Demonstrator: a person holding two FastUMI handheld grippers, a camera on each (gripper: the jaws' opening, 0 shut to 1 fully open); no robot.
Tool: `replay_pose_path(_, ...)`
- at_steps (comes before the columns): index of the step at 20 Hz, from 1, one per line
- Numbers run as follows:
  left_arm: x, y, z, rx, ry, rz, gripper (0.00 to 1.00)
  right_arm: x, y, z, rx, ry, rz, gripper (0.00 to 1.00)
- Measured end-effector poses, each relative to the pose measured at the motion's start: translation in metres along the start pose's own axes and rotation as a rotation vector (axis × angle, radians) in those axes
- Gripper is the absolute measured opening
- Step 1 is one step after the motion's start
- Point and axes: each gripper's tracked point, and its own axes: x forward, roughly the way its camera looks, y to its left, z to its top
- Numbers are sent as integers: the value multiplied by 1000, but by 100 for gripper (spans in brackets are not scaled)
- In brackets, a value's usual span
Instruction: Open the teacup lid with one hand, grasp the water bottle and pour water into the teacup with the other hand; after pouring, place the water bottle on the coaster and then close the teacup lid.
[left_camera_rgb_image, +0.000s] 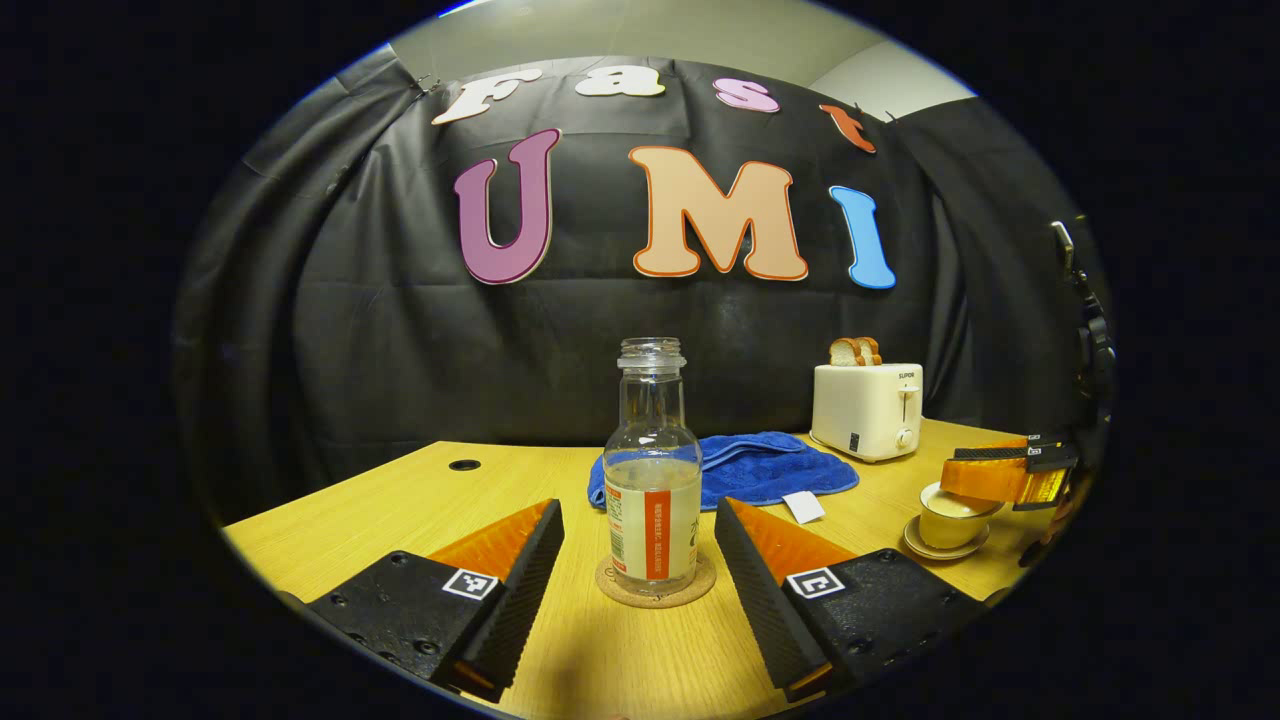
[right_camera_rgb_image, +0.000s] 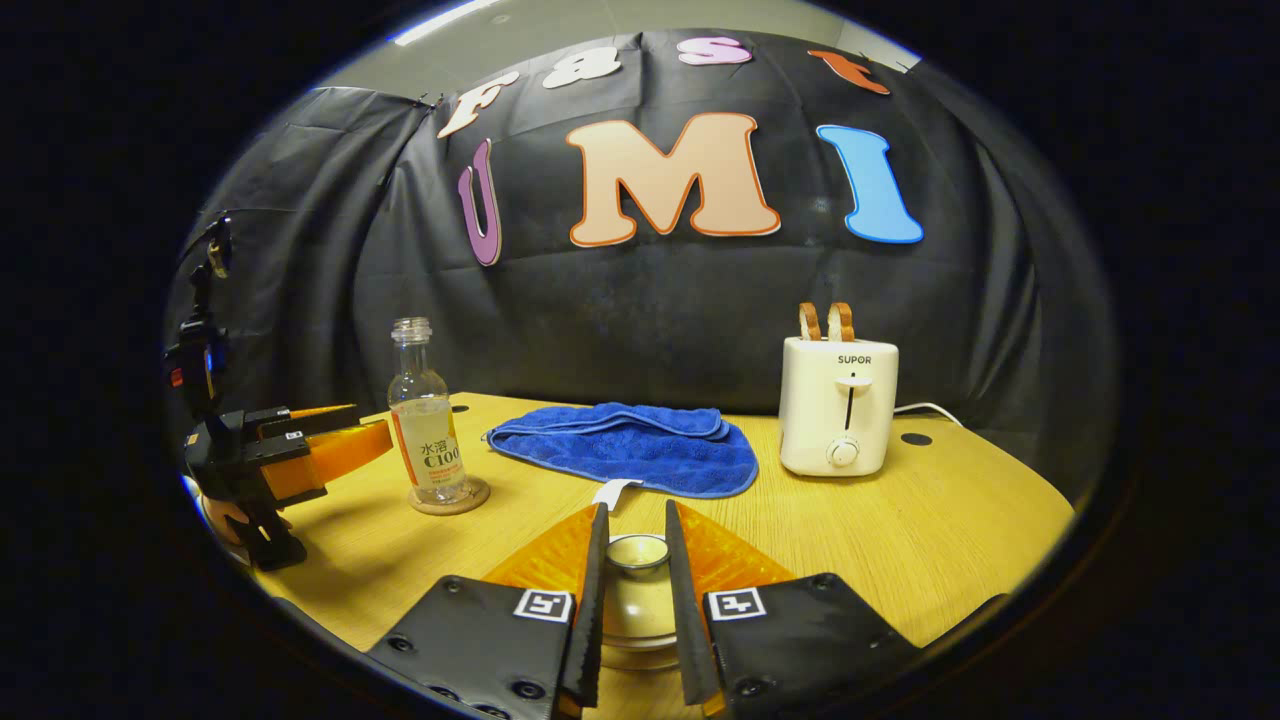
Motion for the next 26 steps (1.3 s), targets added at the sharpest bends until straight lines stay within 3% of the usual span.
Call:
replay_pose_path(6,0,-1,0,3,0,-3,88,-1,-1,0,-3,-4,-1,35)
replay_pose_path(9,1,-2,0,7,0,-5,88,-7,-2,5,-4,-9,-3,41)
replay_pose_path(12,1,-2,0,9,0,-5,88,-4,-1,3,0,-28,3,58)
replay_pose_path(16,0,-2,0,8,0,-4,88,-6,-5,8,5,-61,-15,95)
replay_pose_path(17,0,-2,0,8,-1,-4,88,-7,-6,11,6,-75,-24,99)
replay_pose_path(21,0,-2,0,7,-1,-4,88,-15,-14,23,9,-158,-69,99)
replay_pose_path(22,0,-2,0,7,-2,-4,88,-17,-19,24,3,-161,-90,94)
replay_pose_path(24,0,0,1,6,-3,1,88,-18,-24,22,6,-160,-110,99)
replay_pose_path(26,0,2,1,4,-6,14,88,-21,-29,22,7,-161,-131,94)
